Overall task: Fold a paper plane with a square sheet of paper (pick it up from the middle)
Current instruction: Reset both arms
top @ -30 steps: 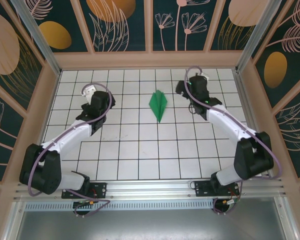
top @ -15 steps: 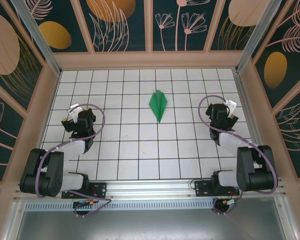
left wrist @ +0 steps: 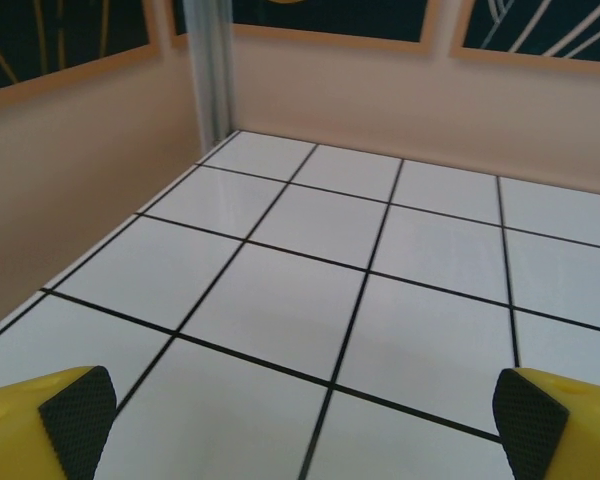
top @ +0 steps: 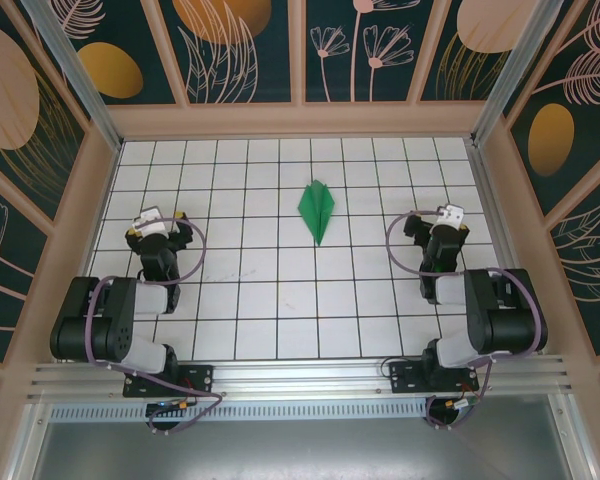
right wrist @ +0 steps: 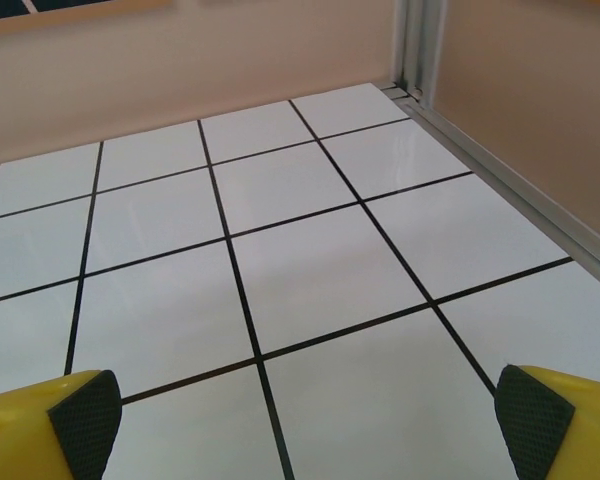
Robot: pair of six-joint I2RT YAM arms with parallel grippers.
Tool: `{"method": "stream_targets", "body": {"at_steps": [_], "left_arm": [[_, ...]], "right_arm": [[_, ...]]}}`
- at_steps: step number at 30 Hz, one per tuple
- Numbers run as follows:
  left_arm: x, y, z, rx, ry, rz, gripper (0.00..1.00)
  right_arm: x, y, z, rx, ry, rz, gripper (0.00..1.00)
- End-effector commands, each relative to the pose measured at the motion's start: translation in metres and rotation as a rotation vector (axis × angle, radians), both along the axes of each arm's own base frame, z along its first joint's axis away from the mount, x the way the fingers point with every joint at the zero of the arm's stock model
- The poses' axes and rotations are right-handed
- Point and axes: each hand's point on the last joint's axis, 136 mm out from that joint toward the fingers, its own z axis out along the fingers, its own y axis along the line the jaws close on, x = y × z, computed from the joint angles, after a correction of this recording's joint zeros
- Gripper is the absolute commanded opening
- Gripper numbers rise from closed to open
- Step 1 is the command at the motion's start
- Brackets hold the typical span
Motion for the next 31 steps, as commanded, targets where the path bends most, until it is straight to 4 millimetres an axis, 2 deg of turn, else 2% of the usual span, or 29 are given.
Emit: {"method": "stream_targets", "body": {"at_steps": [1,10,29,31], "left_arm": [[0.002,-0.014,0.02,0.013,-0.103,-0.093,0.98],[0.006,-0.017,0.014,0.022,-0.086,-0.115,0.99],[0.006,-0.018,0.015,0.027,-0.089,-0.122,0.99],[0.005,-0.018,0.015,0.027,-0.09,-0.122,0.98]], "right_arm": [[0.0,0.01,0.021,-0.004,-0.116,0.089,0.99],[-0.002,0.013,0.016,0.002,-0.131,0.119,0.99],[-0.002,0.012,0.015,0.003,-0.129,0.119,0.99],[-0.003,0.022,0.015,-0.008,-0.129,0.176,0.99]]}}
